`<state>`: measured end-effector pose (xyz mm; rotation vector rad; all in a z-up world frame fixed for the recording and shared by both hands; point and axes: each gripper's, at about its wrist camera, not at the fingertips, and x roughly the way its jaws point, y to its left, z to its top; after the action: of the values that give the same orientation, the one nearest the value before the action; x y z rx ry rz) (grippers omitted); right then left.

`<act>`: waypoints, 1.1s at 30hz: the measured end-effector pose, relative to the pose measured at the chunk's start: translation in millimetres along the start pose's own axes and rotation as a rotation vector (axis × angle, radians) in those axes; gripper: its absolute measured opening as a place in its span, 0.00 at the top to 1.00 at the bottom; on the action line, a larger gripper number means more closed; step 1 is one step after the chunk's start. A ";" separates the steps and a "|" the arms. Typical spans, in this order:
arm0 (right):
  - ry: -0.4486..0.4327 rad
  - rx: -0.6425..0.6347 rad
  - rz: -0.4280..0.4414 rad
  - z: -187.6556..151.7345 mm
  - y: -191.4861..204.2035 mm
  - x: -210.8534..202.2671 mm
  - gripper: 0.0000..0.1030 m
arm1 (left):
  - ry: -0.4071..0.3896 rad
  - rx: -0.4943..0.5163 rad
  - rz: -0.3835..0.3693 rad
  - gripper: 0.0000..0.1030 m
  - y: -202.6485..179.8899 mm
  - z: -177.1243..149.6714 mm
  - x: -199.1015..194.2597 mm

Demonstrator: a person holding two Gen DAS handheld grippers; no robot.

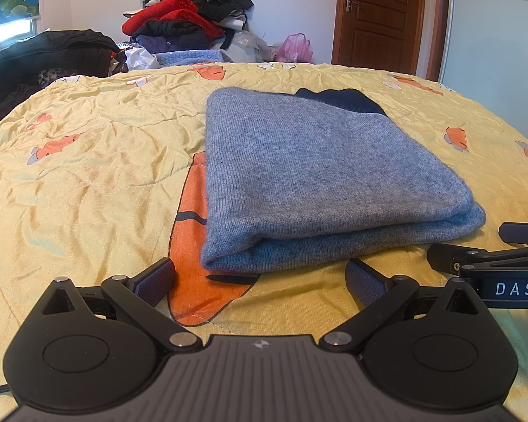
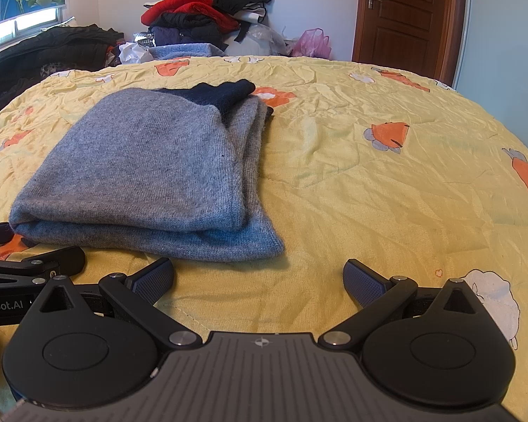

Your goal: Fold small clothes

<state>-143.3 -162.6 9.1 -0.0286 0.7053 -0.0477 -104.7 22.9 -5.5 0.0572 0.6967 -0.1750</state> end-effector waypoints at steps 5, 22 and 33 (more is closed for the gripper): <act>0.001 0.000 0.001 0.0 0.3 0.1 0.00 | 0.007 0.001 0.010 0.00 -2.0 2.2 -3.4; -0.005 0.044 0.140 -8.1 -11.8 -66.8 0.00 | -0.096 -0.122 -0.077 0.00 0.9 20.5 -97.7; 0.053 -0.009 0.156 -17.0 2.1 -68.1 0.00 | -0.113 -0.142 -0.087 0.00 5.1 8.3 -108.5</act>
<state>-206.0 -157.0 40.2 0.0191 0.7585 0.1044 -180.3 42.3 70.5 -0.1185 0.5971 -0.2104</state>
